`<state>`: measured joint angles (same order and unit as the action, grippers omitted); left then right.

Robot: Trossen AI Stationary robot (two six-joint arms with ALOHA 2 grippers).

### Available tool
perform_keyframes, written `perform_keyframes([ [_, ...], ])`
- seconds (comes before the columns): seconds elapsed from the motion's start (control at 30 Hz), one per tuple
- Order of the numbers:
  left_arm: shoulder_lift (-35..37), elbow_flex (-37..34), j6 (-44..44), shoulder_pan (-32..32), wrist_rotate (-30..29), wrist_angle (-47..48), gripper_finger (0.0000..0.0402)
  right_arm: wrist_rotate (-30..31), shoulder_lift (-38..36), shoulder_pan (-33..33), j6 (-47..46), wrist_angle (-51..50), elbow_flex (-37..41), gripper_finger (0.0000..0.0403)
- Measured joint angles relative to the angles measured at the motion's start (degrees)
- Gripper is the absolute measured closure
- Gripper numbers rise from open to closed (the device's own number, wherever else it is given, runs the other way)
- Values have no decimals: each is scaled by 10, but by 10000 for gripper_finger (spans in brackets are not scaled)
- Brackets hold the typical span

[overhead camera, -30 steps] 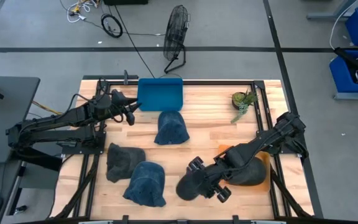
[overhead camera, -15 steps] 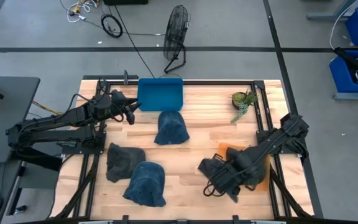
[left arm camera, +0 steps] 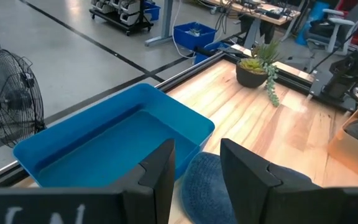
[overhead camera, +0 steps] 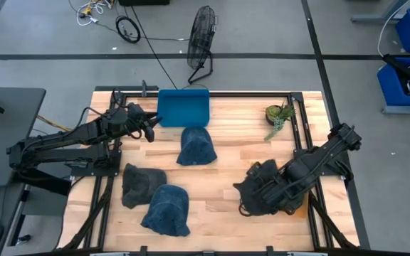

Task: Pick & Place hat
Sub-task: Put the bottom black cap into the orange bin

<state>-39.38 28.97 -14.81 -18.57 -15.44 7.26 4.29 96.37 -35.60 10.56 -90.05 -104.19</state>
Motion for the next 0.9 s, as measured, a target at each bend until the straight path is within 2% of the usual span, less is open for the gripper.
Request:
perform_keyframes([
  [0.3, 0, 0, 3, 0, 0, 1, 268, 8, -9, -39, -71, 1, 13, 401],
  [0.5, 0, 0, 3, 0, 0, 1, 268, 8, -9, -69, -115, 1, 71, 401],
  [0.77, 0, 0, -1, 0, 0, 1, 268, 25, -9, -98, -97, 0, 163, 401],
  [0.9, 0, 0, -11, 0, 0, 1, 268, 85, -9, -108, -62, 0, 167, 401],
])
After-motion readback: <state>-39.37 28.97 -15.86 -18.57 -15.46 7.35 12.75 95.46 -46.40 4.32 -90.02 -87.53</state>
